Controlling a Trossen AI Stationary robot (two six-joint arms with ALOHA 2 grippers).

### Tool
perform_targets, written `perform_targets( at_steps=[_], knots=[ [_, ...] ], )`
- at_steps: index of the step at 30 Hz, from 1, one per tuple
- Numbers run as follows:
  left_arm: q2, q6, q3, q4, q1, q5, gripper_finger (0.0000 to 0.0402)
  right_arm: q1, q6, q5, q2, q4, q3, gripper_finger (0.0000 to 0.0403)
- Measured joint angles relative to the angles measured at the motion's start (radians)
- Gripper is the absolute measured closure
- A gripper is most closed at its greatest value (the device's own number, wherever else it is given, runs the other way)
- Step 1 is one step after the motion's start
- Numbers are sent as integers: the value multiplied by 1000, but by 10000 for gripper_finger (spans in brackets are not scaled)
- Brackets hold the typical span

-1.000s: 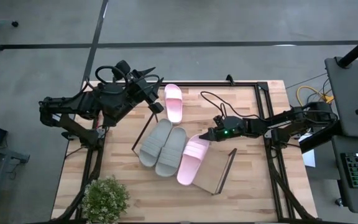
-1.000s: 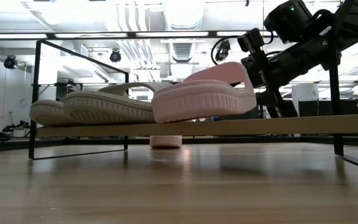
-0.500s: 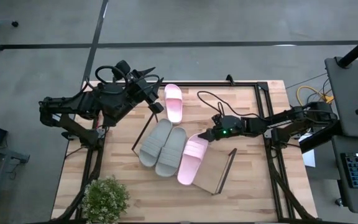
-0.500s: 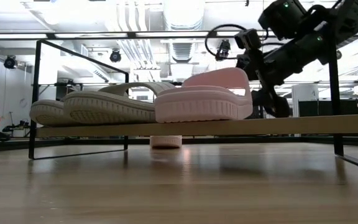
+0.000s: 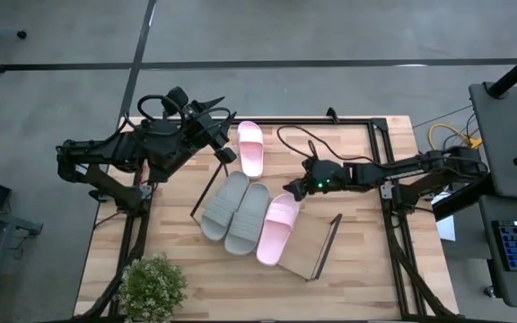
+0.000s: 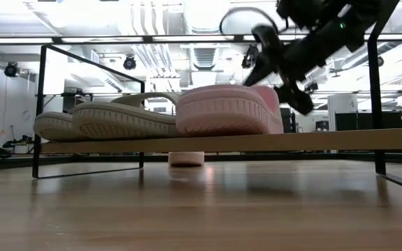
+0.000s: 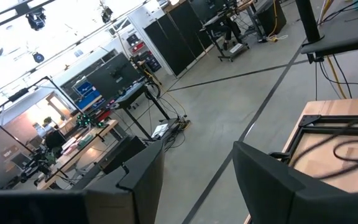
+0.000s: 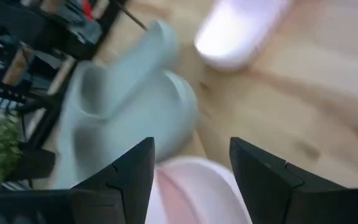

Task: Pick and place slides into the shelf
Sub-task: Put the pink slipper on the shelf

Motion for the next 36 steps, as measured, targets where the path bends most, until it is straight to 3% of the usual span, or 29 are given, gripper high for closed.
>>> perform_targets(
  at_steps=[5, 10, 17, 23, 27, 36],
  knots=[
    [-1, 5, 0, 0, 0, 0, 226, -16, -141, 23, -41, 1, 76, 204],
    [-10, 8, 0, -1, 0, 0, 226, -33, -407, 29, -60, -2, 173, 204],
    [-50, -1, 0, 0, 0, 4, 226, -76, -777, 56, -8, -272, 397, 204],
    [-100, -83, 0, 2, -3, 103, 226, -148, -930, 140, 120, -547, 587, 204],
    [-140, -149, 0, -1, -4, 202, 226, -165, -1038, 141, 234, -606, 697, 204],
    [-217, -238, -2, -45, -5, 250, 226, -166, -1207, 141, 502, -670, 933, 204]
  ],
)
